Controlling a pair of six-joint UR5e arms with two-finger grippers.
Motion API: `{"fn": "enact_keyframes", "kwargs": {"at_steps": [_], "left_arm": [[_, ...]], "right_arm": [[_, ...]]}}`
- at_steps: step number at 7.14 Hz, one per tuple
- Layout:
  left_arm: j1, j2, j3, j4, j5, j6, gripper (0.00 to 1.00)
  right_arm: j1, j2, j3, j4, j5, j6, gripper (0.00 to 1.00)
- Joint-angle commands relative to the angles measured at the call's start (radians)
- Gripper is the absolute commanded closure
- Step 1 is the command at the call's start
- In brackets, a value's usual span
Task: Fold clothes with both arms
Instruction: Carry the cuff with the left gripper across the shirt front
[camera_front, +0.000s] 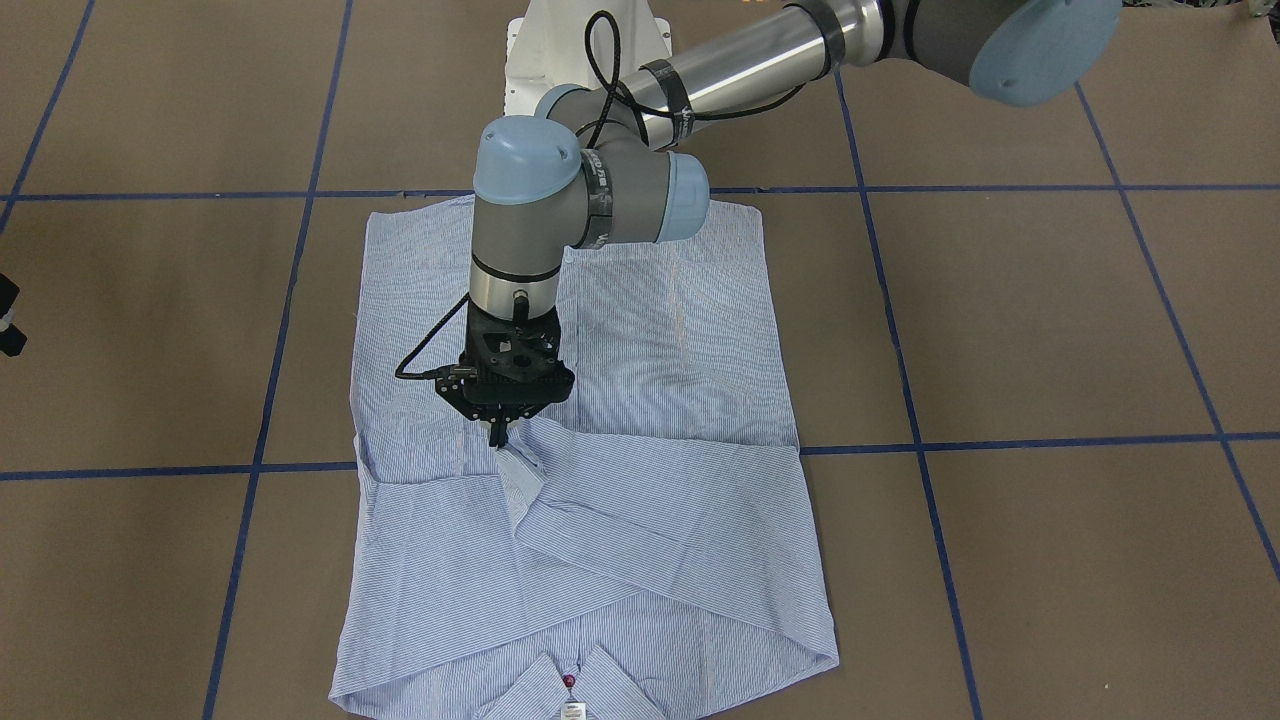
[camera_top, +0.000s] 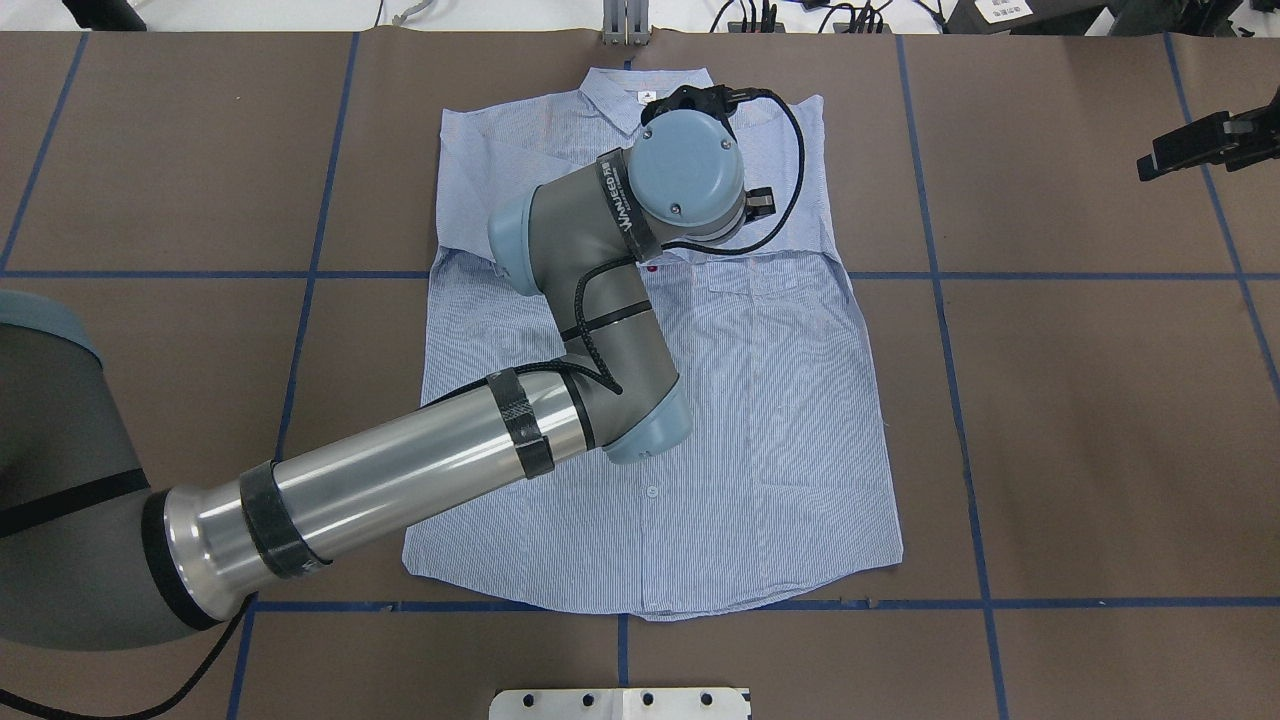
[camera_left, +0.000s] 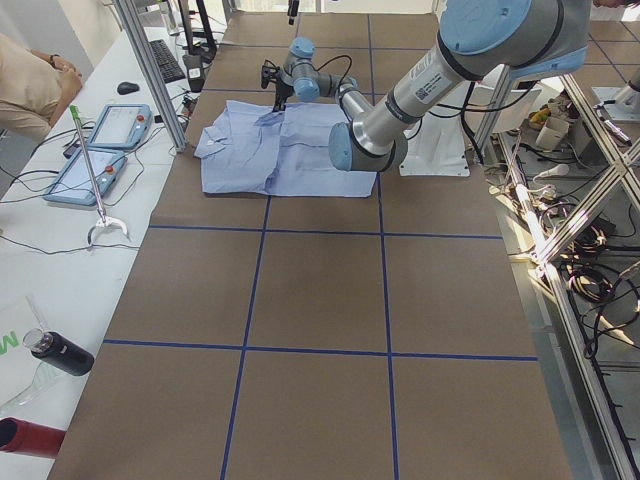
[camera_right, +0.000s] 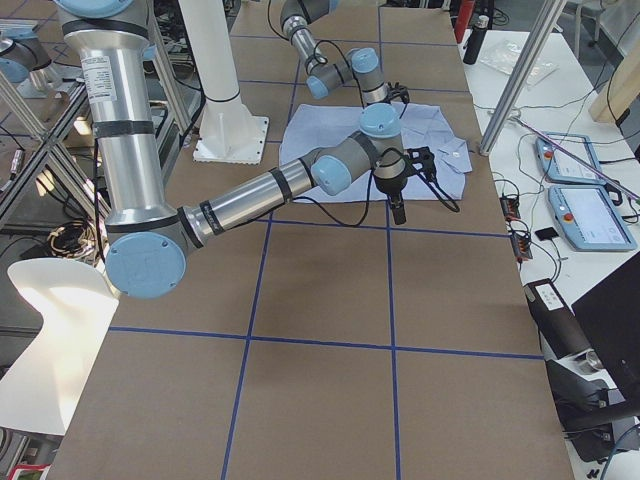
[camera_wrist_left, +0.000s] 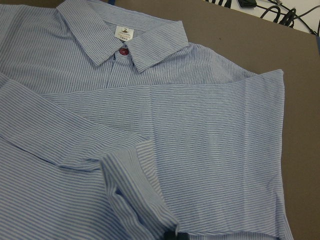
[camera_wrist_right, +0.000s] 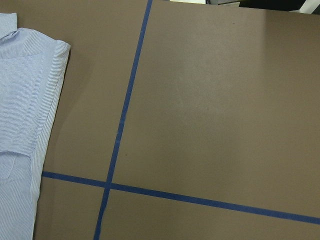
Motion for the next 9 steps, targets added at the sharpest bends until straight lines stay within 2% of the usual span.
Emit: {"fn": "enact_keyframes", "kwargs": {"at_steps": [1,2,3,5,6,7,9], "left_arm": [[0.011,-0.027,0.031,-0.015,0.009,-0.001,1.00],[0.015,-0.025,0.034,-0.025,0.008,0.034,0.09],[0.022,-0.024,0.033,-0.057,0.009,0.082,0.00],[0.023,-0.028,0.019,-0.043,0.003,0.097,0.00],[0.022,-0.019,-0.040,0.024,0.000,0.170,0.00],[0.019,0.023,-0.149,0.112,-0.014,0.281,0.00],[-0.012,0.190,-0.427,0.138,-0.127,0.312,0.00]], "right_arm": [[0.000,0.000,0.000,0.000,0.000,0.001,0.00],[0.000,0.000,0.000,-0.002,0.000,0.001,0.00],[0.000,0.000,-0.002,0.000,0.000,0.001,0.00],[-0.002,0.005,0.012,0.002,0.000,0.047,0.00],[-0.011,0.009,0.027,0.008,-0.002,0.093,0.00],[-0.049,0.009,0.066,0.009,-0.015,0.171,0.00],[-0.217,-0.005,0.188,0.006,-0.153,0.409,0.00]]}}
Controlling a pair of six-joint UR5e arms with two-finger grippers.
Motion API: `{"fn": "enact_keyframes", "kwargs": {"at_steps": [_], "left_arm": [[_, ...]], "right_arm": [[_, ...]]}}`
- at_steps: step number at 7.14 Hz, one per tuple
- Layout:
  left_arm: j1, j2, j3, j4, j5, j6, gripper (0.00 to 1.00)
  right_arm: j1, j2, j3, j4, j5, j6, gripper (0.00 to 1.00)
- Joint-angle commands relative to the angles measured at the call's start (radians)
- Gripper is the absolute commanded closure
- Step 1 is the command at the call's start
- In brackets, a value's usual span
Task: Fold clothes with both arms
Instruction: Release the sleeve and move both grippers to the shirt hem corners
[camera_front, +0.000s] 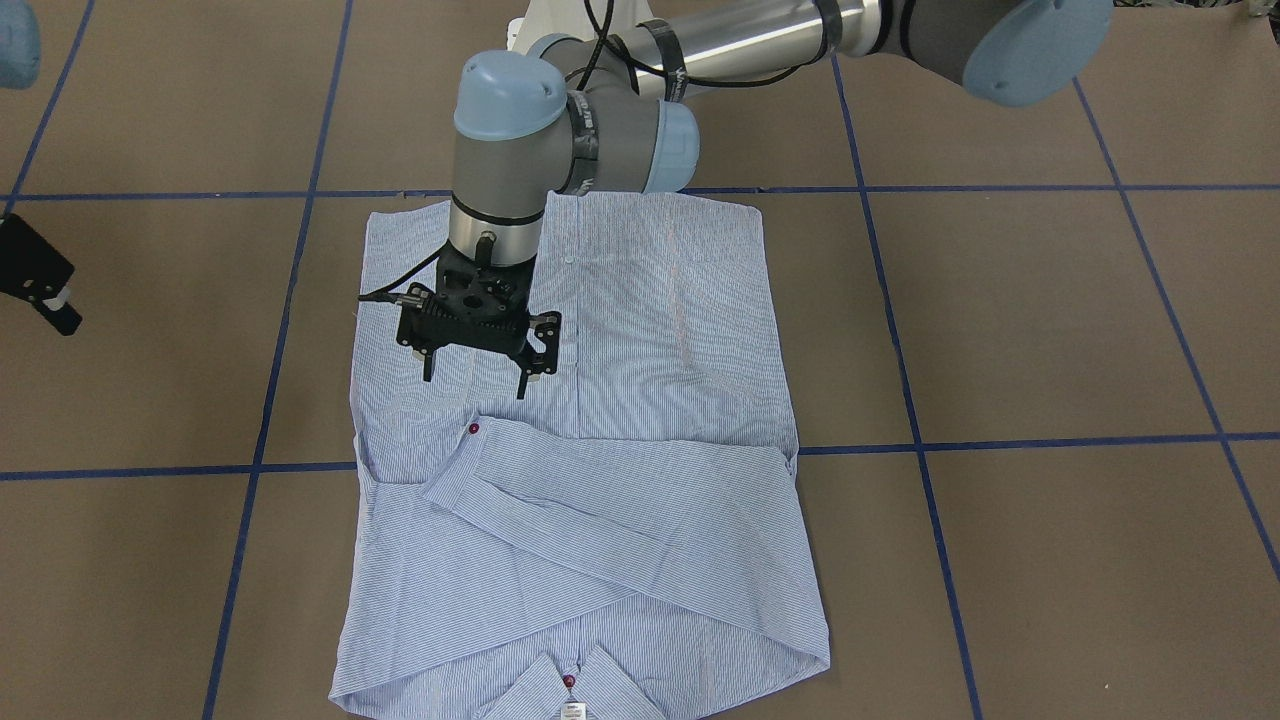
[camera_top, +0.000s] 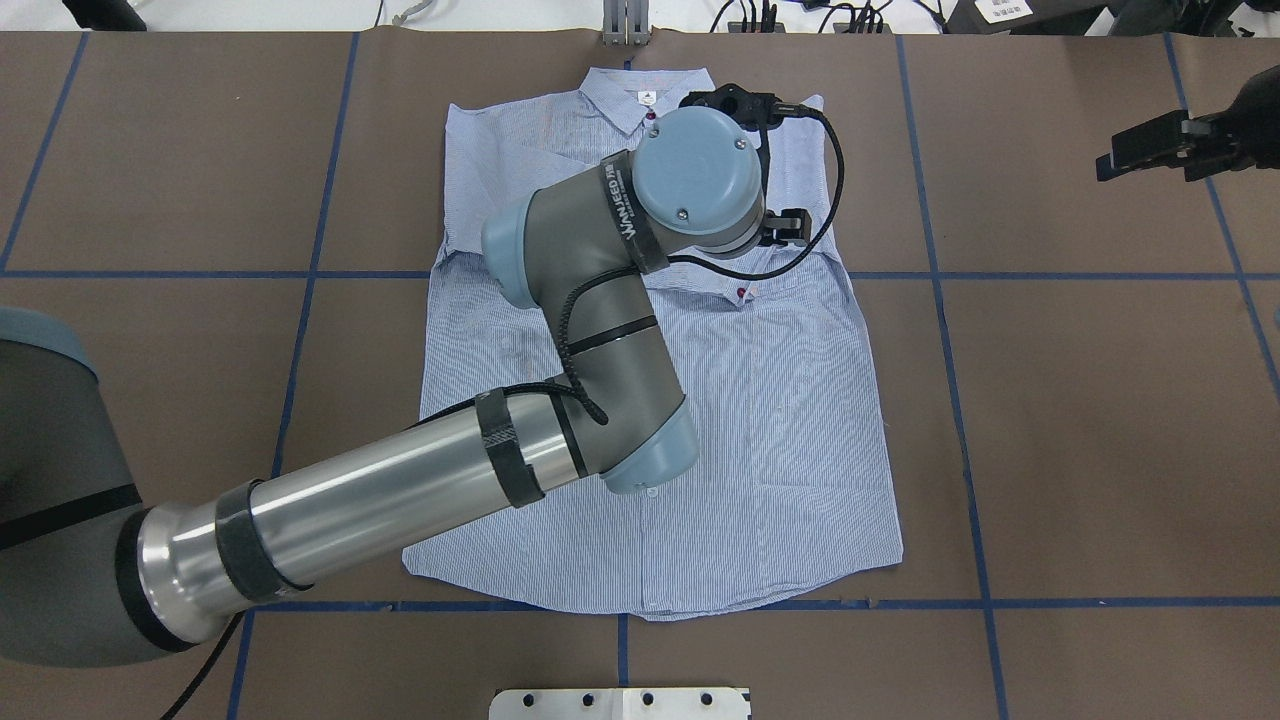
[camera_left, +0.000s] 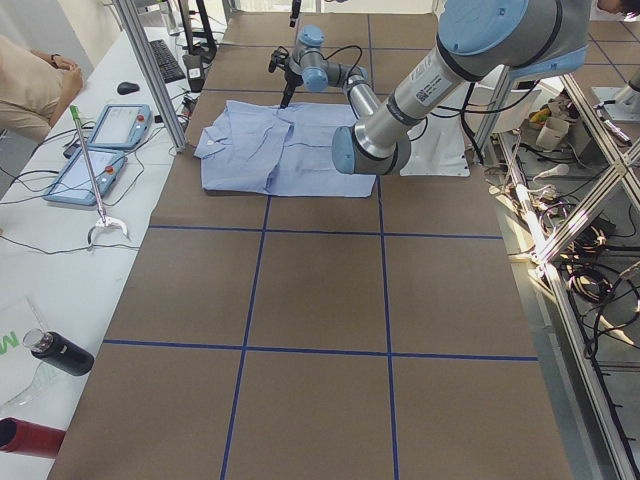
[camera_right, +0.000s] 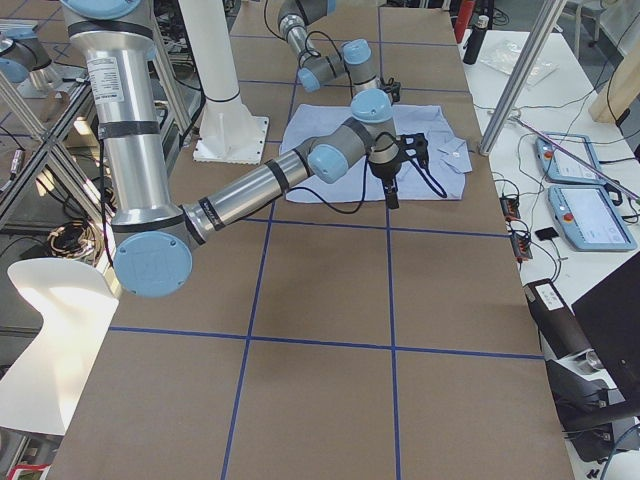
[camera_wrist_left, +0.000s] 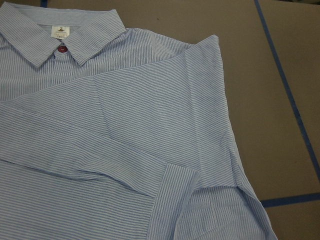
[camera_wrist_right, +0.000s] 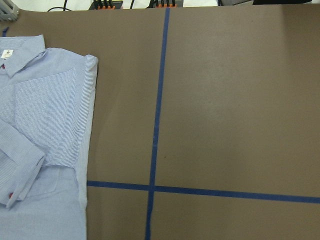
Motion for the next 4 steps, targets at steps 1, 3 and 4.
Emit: {"fn": "enact_keyframes", "kwargs": {"at_steps": [1,3,4], "left_arm": [[-0.018,0.255,-0.360,-0.041,-0.078,0.027,0.00],[-0.019,0.527,-0.593,-0.168,-0.112,0.027,0.00],[-0.021,0.621,-0.650,-0.166,-0.121,0.029,0.00]], "right_arm": [[-0.209,-0.028,0.121,-0.002,-0.173,0.251,0.00],[-0.422,-0.111,0.240,-0.002,-0.358,0.446,0.00],[-0.522,-0.149,0.280,-0.002,-0.434,0.527,0.00]]}}
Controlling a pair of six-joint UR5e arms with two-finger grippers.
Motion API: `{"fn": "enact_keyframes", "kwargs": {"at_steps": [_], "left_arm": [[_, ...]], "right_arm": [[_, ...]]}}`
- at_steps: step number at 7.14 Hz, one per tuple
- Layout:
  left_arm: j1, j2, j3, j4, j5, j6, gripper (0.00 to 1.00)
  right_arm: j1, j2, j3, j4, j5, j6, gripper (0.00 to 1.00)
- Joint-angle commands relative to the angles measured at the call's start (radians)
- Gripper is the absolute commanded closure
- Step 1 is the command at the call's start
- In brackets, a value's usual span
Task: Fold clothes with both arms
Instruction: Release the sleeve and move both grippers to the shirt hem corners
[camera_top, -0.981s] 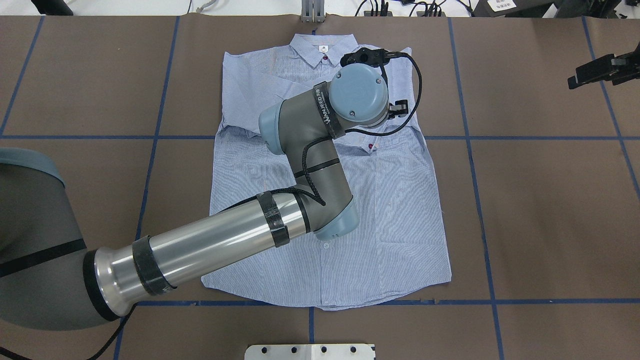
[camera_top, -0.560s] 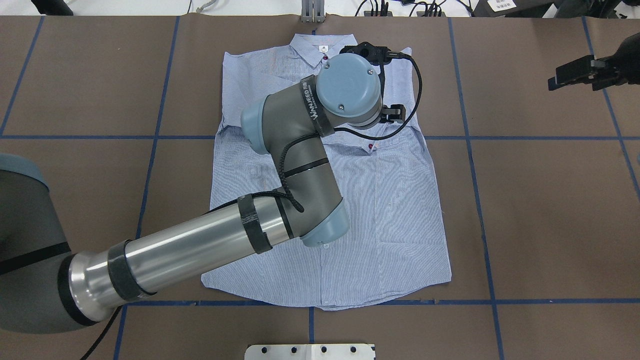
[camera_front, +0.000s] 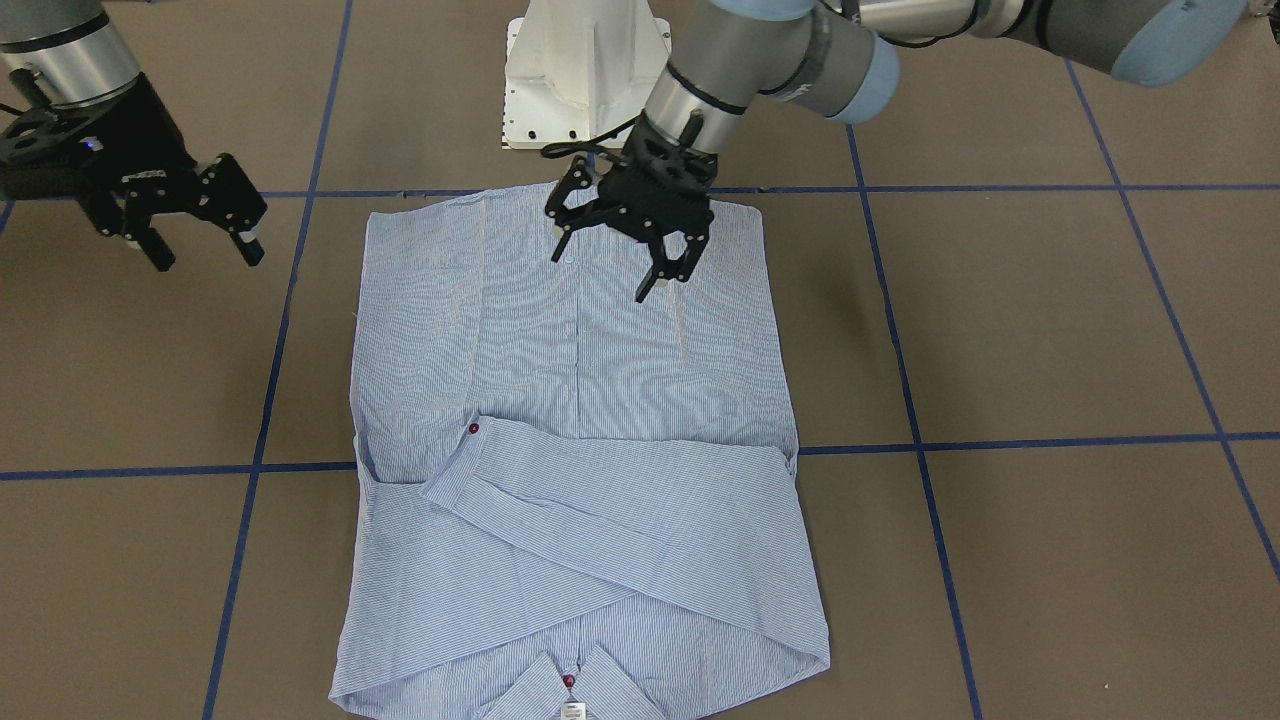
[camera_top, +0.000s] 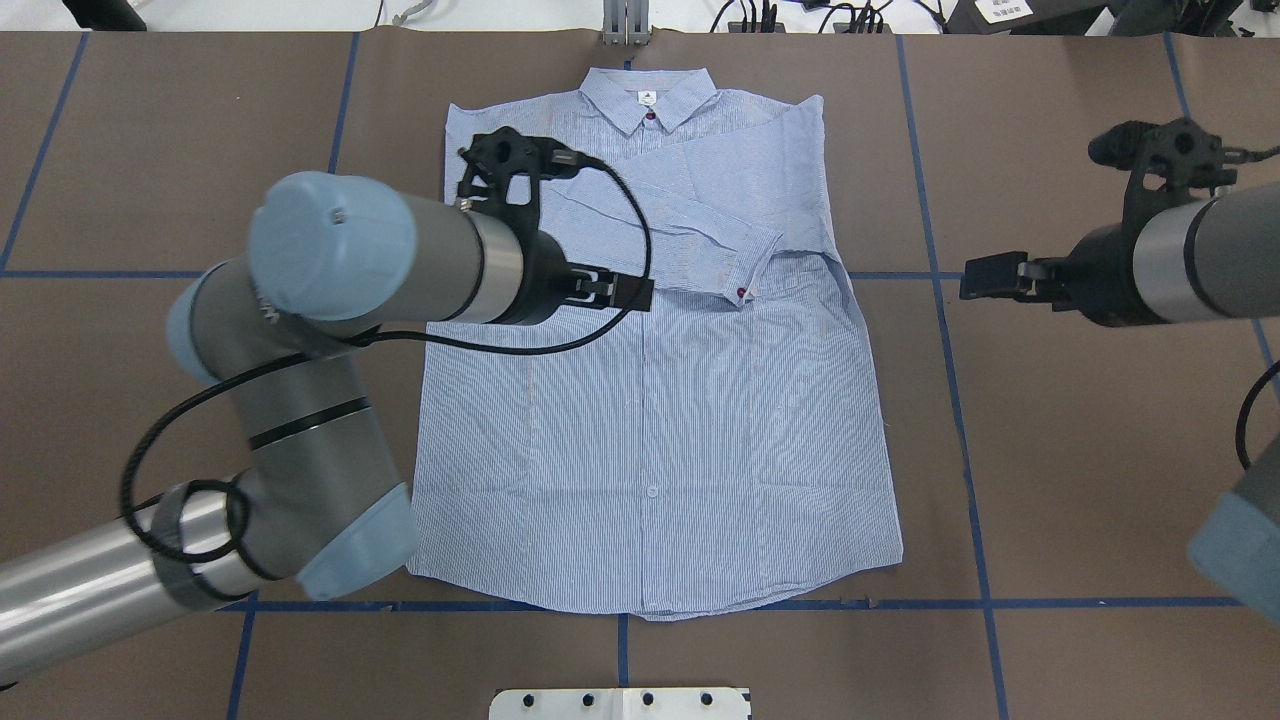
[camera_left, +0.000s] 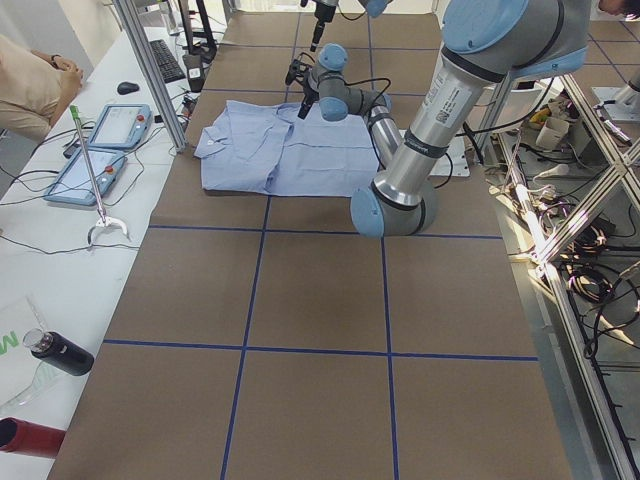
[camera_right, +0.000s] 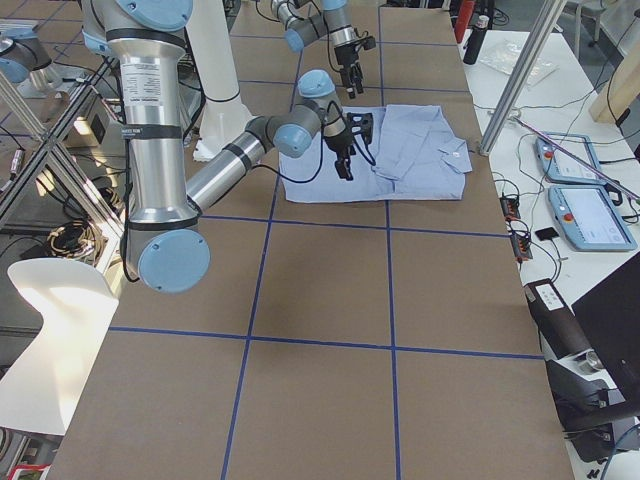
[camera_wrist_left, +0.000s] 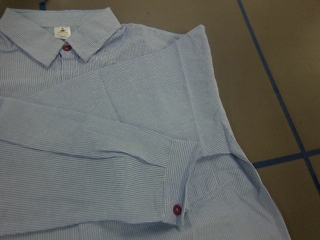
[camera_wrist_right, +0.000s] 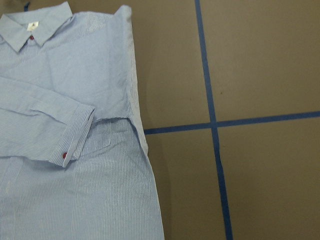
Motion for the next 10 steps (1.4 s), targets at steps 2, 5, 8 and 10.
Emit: {"fn": "enact_keyframes", "kwargs": {"at_steps": [2,5,8,10], "left_arm": [[0.006,0.330,-0.199,-0.022,-0.014,0.005,0.00],[0.168,0.377,-0.214,0.153,0.170,-0.026,0.00],[0.294,0.348,-0.165,0.218,0.233,-0.150,0.00],[0.302,0.349,-0.167,0.219,0.232,-0.159,0.00]], "right_arm": [[-0.342,-0.125,0.085,0.003,-0.327,0.277,0.00],[-0.461,-0.150,0.086,0.008,-0.436,0.365,0.00],[-0.469,-0.149,0.086,0.008,-0.440,0.366,0.00],[-0.469,-0.149,0.085,0.008,-0.445,0.366,0.00]]}}
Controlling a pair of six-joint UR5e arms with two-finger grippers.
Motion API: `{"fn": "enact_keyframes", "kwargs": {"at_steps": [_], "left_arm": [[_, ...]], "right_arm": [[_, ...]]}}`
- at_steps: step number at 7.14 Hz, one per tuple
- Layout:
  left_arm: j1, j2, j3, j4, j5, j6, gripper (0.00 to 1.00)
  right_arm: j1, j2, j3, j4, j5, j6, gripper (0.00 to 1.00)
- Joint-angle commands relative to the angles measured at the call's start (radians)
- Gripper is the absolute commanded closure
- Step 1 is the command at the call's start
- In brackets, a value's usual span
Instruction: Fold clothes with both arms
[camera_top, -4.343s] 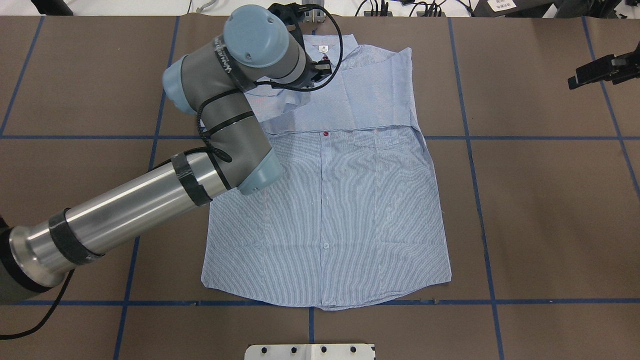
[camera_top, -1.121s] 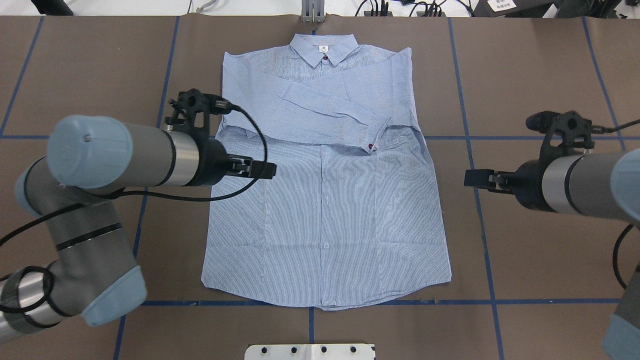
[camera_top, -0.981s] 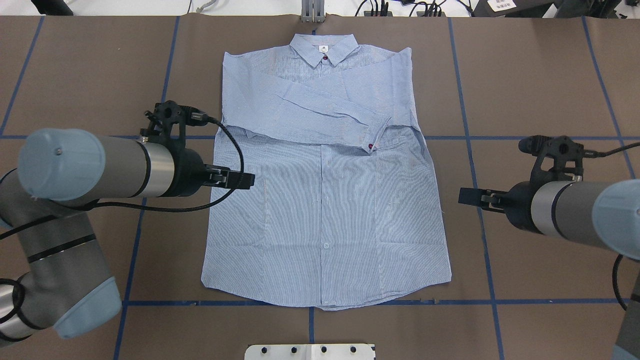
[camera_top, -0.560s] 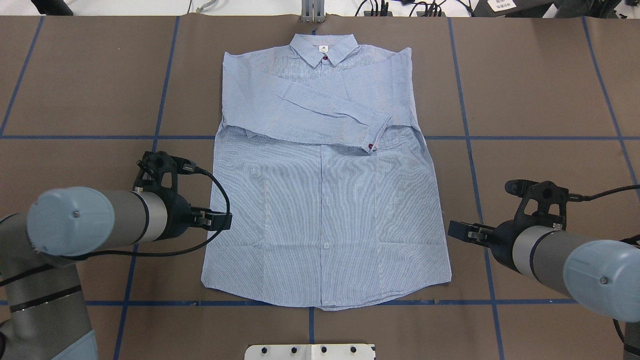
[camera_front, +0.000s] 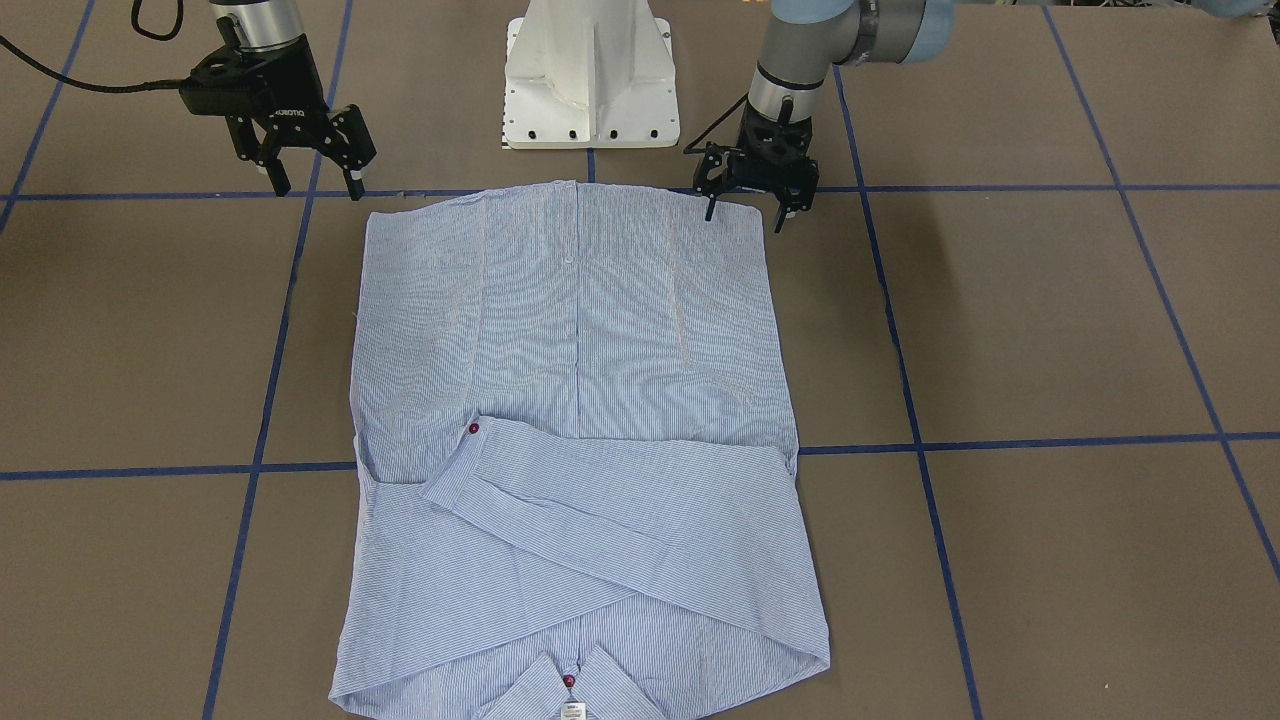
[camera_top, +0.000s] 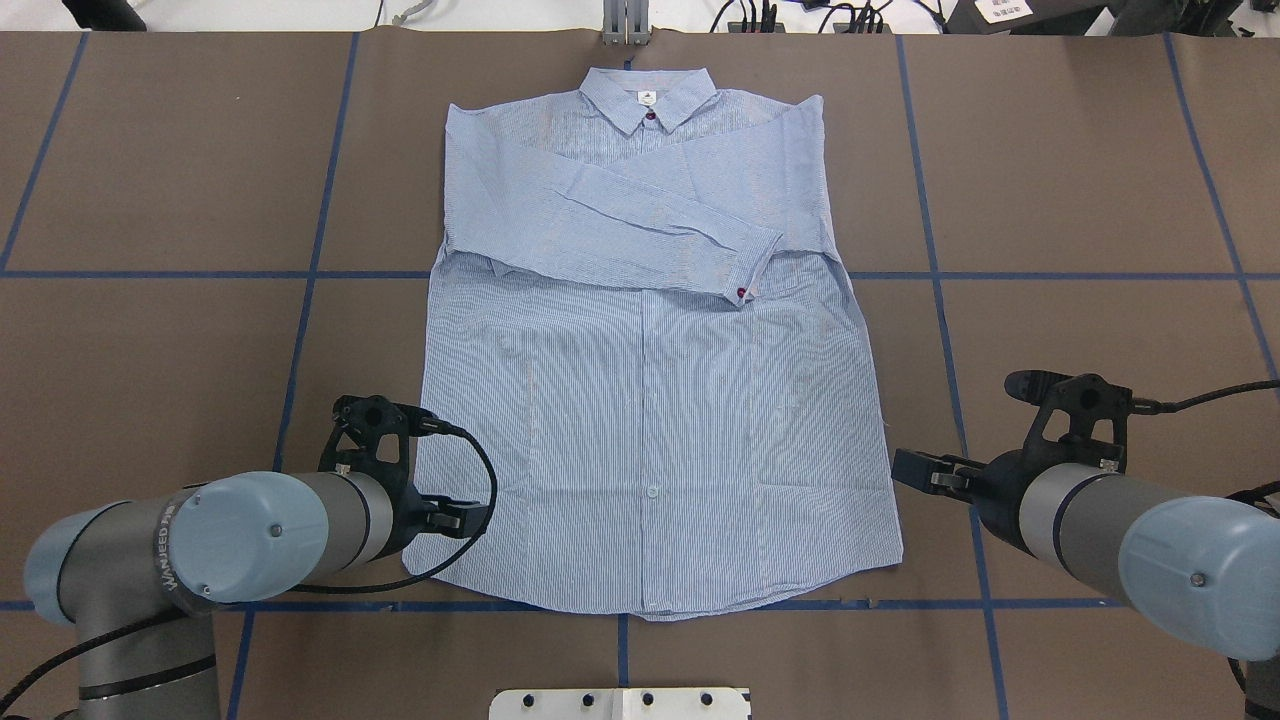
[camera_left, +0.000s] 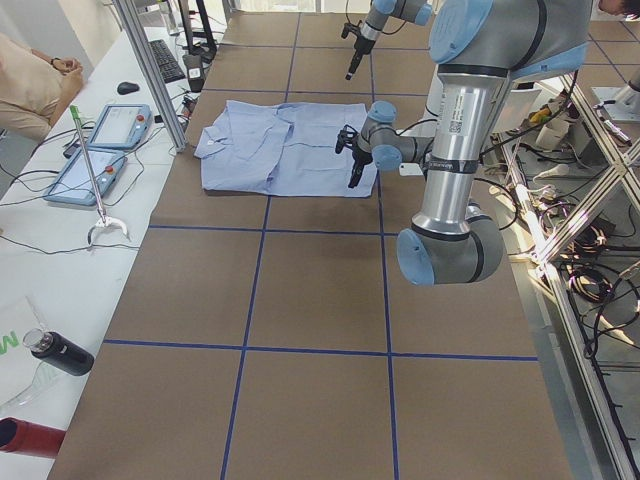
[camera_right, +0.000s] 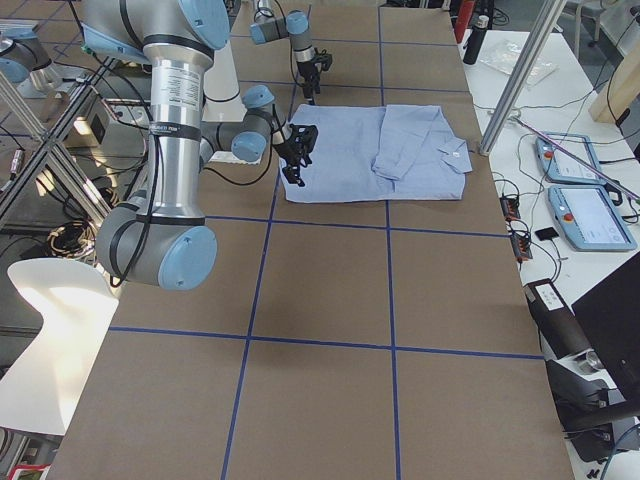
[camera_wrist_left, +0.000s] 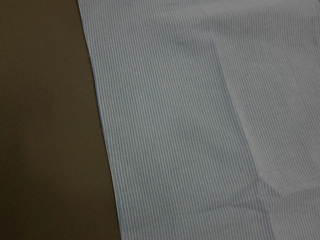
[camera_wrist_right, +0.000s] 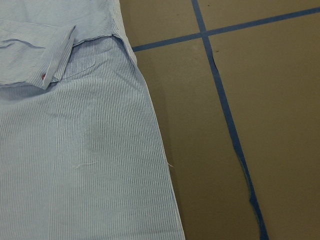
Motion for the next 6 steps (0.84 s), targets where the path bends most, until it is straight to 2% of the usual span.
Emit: {"fn": "enact_keyframes", "kwargs": {"at_steps": [1,2,6], "left_arm": [[0.011,0.007,0.004,0.003,0.006,-0.009,0.07],[0.011,0.010,0.004,0.003,0.004,-0.010,0.13],[0.016,0.021,0.018,-0.014,0.000,-0.200,0.23]], "right_arm": [[-0.004,0.000,0.001,0.000,-0.005,0.000,0.00],[-0.005,0.000,-0.001,0.000,-0.005,0.000,0.00],[-0.007,0.000,-0.002,0.000,-0.010,0.000,0.00]]}}
